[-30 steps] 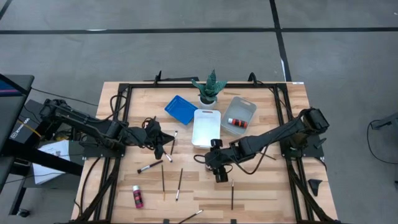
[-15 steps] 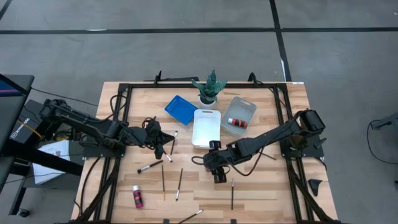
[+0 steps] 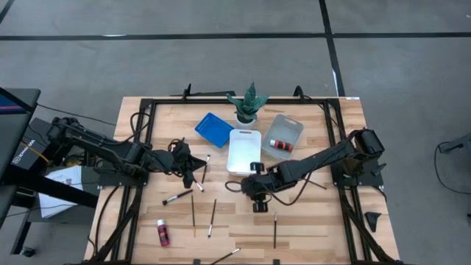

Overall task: Pick & Place Paint Supplies
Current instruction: Put the pink paint bottle into the gray bin

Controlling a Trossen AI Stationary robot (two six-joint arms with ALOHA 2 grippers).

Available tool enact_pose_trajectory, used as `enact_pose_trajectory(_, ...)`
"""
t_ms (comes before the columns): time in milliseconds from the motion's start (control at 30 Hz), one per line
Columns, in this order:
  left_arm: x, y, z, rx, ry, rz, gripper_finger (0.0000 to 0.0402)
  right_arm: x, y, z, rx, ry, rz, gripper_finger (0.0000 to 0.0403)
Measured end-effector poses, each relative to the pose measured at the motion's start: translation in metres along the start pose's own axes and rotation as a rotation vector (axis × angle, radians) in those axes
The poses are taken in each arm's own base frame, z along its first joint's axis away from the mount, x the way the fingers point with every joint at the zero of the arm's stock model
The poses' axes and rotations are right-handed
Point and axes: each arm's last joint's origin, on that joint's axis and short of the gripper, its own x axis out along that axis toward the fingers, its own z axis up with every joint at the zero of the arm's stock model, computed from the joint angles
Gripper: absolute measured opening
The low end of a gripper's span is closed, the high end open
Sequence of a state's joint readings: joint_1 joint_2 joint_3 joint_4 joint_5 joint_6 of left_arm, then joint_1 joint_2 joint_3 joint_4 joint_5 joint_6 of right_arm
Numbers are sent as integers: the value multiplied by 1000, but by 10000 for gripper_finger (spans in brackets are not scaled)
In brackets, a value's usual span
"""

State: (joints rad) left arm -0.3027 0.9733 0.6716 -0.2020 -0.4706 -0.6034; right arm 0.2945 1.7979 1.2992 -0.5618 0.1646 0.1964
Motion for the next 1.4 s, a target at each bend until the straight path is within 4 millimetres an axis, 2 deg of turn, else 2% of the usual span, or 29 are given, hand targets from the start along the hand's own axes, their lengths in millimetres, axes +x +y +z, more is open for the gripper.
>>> enact_pose_trajectory(167,0,1,0,26,4,5,0,-59,-21,23,96,-17,-49,111)
enact_pose_trajectory(267,0,1,0,33,6,6,0,-94,-42,25,214,-41,-68,111)
enact_pose_trajectory(333,0,1,-1,39,12,10,0,-115,-62,21,321,-61,-104,111)
enact_pose_trajectory(433,0,1,-1,57,13,10,0,-138,-94,1,470,-12,-229,111)
enact_pose_trajectory(567,1,2,-1,90,12,15,0,-148,-134,-25,650,34,-340,111)
enact_pose_trajectory(733,3,6,2,88,2,36,0,-141,-180,-52,788,46,-437,111)
enact_pose_trajectory(900,6,13,6,75,-9,72,0,-123,-211,-69,784,0,-474,111)
enact_pose_trajectory(1133,10,24,13,47,-27,127,0,-90,-227,-94,773,23,-489,111)
enact_pose_trajectory(1400,13,33,17,24,-40,170,0,-64,-224,-115,766,19,-487,111)
